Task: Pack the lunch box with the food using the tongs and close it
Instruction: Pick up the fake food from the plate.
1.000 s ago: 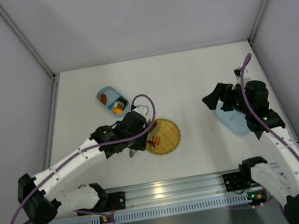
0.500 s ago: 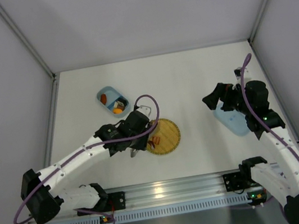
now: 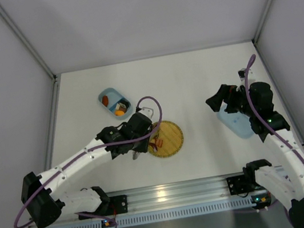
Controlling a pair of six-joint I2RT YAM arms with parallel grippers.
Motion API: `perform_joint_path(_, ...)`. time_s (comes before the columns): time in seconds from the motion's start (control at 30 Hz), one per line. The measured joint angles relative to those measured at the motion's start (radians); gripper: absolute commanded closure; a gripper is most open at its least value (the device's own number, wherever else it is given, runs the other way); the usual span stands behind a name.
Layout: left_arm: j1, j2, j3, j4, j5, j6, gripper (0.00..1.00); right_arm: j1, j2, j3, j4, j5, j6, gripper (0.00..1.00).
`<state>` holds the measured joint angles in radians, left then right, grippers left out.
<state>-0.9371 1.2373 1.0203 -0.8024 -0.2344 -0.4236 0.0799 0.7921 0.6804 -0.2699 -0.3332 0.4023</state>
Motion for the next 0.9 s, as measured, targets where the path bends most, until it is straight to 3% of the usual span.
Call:
perform_joint_path(0.67, -0.002, -0.030, 0.048, -0.015, -0.001, 0.000, 0.73, 0.000, 0.000, 0.000, 0.000, 0.000, 0.000, 0.01)
perform_joint_path(0.9, -0.002, -0.042, 0.085, -0.038, -0.098, -0.013, 0.71, 0.000, 0.000, 0.000, 0.000, 0.000, 0.000, 0.01)
